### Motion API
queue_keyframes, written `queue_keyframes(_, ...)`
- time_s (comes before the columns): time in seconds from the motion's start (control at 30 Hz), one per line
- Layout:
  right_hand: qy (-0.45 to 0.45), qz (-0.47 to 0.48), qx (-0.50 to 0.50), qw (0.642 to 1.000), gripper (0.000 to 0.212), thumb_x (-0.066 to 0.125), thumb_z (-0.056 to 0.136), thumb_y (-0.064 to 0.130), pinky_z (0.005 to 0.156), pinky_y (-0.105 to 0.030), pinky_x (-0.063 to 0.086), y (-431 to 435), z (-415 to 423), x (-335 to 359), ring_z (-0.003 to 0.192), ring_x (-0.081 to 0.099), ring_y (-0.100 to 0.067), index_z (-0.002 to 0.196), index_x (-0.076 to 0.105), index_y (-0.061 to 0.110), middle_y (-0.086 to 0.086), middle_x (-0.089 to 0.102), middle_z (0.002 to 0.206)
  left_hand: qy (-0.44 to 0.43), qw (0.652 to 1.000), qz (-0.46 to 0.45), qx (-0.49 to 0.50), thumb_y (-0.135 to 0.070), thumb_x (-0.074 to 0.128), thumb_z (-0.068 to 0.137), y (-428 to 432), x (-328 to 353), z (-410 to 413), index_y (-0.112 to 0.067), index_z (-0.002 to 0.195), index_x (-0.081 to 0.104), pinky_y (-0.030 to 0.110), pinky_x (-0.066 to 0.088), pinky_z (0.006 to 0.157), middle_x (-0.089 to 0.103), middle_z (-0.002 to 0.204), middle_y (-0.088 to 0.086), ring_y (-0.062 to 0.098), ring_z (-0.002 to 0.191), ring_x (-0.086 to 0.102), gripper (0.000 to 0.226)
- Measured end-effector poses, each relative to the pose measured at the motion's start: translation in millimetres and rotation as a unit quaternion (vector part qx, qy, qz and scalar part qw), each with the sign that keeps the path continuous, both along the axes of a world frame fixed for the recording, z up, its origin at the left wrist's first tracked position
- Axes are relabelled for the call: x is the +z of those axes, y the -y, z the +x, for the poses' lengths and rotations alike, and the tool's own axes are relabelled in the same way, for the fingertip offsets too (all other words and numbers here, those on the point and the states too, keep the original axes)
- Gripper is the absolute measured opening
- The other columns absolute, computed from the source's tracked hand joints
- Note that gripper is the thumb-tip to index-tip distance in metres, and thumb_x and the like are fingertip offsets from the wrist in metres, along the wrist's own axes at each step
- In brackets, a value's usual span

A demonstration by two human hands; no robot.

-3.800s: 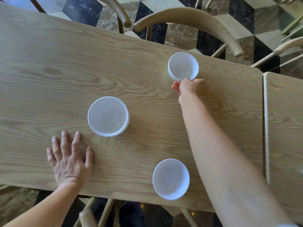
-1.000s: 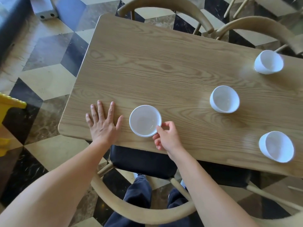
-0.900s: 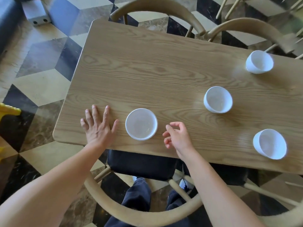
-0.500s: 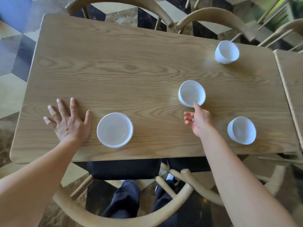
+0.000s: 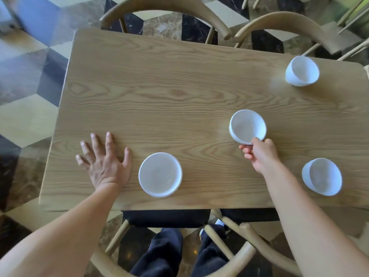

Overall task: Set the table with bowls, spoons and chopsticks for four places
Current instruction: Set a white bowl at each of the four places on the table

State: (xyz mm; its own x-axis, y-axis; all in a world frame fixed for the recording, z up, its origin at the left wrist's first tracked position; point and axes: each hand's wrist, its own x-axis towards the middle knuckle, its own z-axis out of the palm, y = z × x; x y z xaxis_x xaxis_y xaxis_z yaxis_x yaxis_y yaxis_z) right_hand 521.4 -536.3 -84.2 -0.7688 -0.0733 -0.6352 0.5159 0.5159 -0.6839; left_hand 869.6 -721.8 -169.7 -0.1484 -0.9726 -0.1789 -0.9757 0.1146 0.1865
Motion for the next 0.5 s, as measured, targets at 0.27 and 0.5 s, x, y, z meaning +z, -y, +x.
queue_keyframes(0.27,0.09,-0.071,0.144,0.983,0.015,0.036,0.092,-0.002,0.034,-0.021,0.024,64.7,91.5,11.9,0.037,0.042,-0.014,0.093,0.034,0.012,-0.025,0.059,0.07,-0.001,1.0,0.007,0.0,-0.069,0.031,0.087,0.5,1.8,-0.7,-0.033,0.156,0.022,0.059,-0.001,0.121,0.011,0.169,0.01,0.036,0.154,0.0,0.078)
queue_keyframes(0.5,0.117,-0.091,0.215,0.965,0.012,0.042,0.093,0.003,0.038,-0.025,0.026,102.4,127.0,12.4,0.043,0.041,-0.016,0.097,0.035,0.013,-0.024,0.06,0.074,-0.003,1.0,0.01,0.003,-0.069,0.031,0.087,1.1,1.2,-0.3,-0.034,0.156,0.023,0.06,-0.001,0.12,0.011,0.169,0.009,0.035,0.154,0.0,0.078)
